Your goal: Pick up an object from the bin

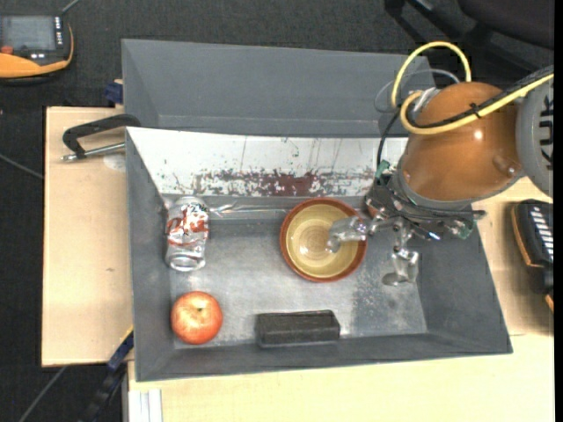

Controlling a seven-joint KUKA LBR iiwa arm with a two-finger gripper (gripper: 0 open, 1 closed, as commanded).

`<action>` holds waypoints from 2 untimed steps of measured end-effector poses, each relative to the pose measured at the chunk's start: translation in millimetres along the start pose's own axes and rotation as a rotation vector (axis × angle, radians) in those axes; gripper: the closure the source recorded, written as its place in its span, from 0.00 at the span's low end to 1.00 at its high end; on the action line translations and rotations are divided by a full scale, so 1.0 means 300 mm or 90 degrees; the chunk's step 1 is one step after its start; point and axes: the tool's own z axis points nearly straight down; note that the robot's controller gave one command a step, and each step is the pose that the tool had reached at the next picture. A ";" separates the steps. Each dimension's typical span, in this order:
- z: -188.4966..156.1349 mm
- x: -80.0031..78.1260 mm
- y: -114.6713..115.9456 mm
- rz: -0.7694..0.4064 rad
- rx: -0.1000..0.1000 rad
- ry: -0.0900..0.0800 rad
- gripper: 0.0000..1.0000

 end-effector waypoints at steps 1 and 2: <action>0.302 -0.206 -0.030 -0.056 -0.001 -0.003 0.00; 0.284 -0.202 -0.038 -0.054 0.003 -0.004 1.00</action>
Offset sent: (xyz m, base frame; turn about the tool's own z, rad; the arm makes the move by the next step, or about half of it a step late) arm 0.0440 0.0426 -0.0860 -0.0872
